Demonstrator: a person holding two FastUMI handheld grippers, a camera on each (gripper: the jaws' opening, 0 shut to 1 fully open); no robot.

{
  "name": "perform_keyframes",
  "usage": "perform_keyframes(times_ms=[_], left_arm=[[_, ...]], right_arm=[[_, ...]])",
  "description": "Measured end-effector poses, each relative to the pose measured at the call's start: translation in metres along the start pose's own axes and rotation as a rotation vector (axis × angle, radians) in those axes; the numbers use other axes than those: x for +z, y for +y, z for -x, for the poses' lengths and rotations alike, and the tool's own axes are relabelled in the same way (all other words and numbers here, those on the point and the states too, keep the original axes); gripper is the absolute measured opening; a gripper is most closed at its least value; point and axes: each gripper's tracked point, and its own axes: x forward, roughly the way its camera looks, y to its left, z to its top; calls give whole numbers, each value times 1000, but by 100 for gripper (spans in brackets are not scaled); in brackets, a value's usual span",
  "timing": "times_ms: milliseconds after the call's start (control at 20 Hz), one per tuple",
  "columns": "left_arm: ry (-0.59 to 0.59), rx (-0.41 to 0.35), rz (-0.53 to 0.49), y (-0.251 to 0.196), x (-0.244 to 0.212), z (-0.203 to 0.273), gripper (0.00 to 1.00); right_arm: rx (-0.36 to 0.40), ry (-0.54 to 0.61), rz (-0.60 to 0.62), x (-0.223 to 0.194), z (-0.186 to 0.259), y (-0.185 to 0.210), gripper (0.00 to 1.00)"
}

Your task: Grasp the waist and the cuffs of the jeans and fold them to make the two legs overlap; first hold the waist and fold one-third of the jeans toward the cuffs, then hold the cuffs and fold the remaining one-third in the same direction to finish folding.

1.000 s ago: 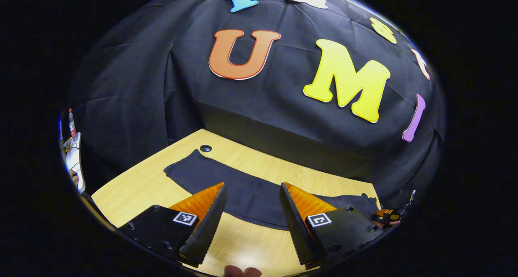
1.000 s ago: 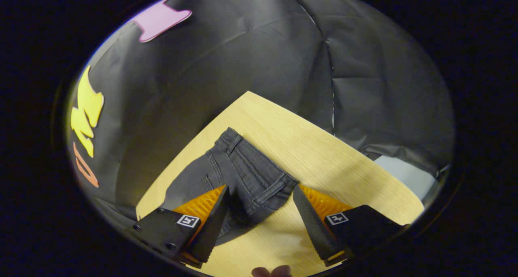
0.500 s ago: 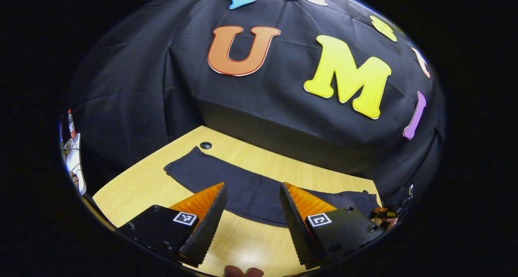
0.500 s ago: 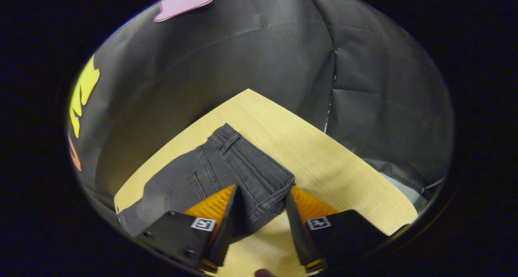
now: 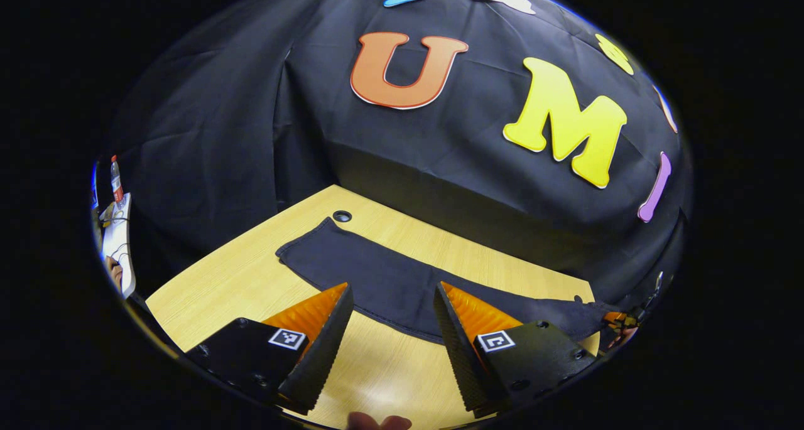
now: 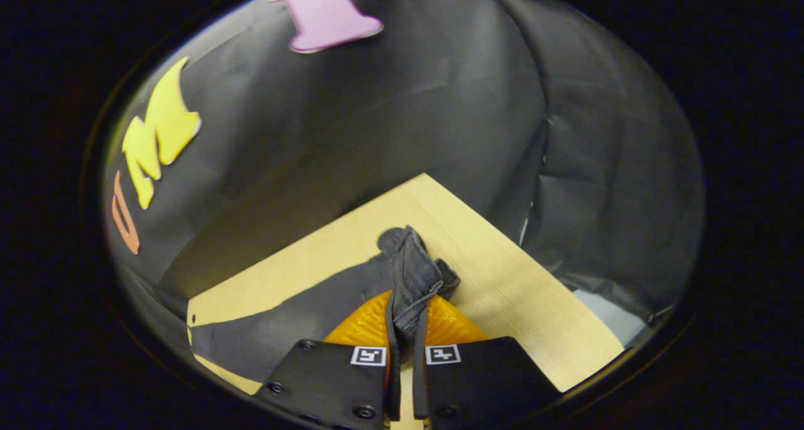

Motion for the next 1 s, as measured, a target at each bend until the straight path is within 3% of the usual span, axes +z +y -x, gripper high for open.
perform_keyframes(times_ms=[150, 250, 450, 650, 700, 800, 850, 1000], left_arm=[[-10, -13, 19, 13, 2, -4, 84], [-26, -22, 33, 21, 6, -7, 84], [-70, -31, 31, 49, 18, -3, 84], [-111, -4, 13, 93, 32, 4, 84], [-114, 6, 21, 104, 33, 6, 84], [-105, 18, 62, 124, 33, 11, 84], [-100, 21, 89, 133, 31, 14, 84], [-59, 25, 179, 152, 17, 12, 84]], right_arm=[[78, -84, 121, 30, 40, 62, 4], [145, -123, 213, 40, 73, 105, 8], [283, -146, 375, 20, 102, 220, 8], [388, -93, 449, -45, 105, 303, 8], [407, -75, 470, -61, 107, 318, 12], [415, -28, 520, -104, 102, 341, 4], [409, 10, 536, -130, 95, 348, 8], [362, 83, 640, -205, 58, 361, 8]])
